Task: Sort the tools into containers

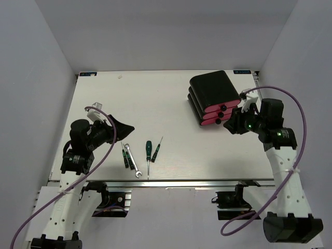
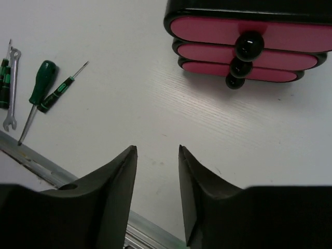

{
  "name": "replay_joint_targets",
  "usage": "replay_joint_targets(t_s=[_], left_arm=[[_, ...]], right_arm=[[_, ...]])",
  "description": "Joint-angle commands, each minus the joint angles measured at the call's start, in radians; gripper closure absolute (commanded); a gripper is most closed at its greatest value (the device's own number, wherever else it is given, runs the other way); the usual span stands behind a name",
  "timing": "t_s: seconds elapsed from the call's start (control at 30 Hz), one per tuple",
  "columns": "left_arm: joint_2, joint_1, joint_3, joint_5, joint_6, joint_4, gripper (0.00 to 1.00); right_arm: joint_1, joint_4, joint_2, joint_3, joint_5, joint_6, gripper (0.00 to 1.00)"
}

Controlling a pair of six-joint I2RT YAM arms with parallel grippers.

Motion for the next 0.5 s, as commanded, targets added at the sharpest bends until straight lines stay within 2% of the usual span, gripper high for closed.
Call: replay_joint_targets(t_s=[0.0,0.03,0.1,0.27,0.47], left_arm=[[0.013,0.002,0.018,-0.058,0.0,-0.09,0.28],[0.014,0.002,0.02,-0.081,0.003,-0.104,0.25],[0.014,0.002,0.02,-0.094,0.014,-0.129,0.22],[0.017,0.002,-0.005,-0.1,-0.006,-0.109,0.22],[0.059,0.002,0.004,-0.107,-0.006,-0.089,0.22]], right_arm=[[0.001,0.141,0.062,-0.028,0.002,0.194,0.53],[0.001,0.155,0.07,-0.037,0.014,0.206,0.36],[0.001,0.188,0.103,-0.049,0.069,0.246,0.29],[0.001,0.339,0.172,-0.126,0.131,0.237,0.28],[0.001,0.509,0.303,-0.123,0.168,0.188,0.32]])
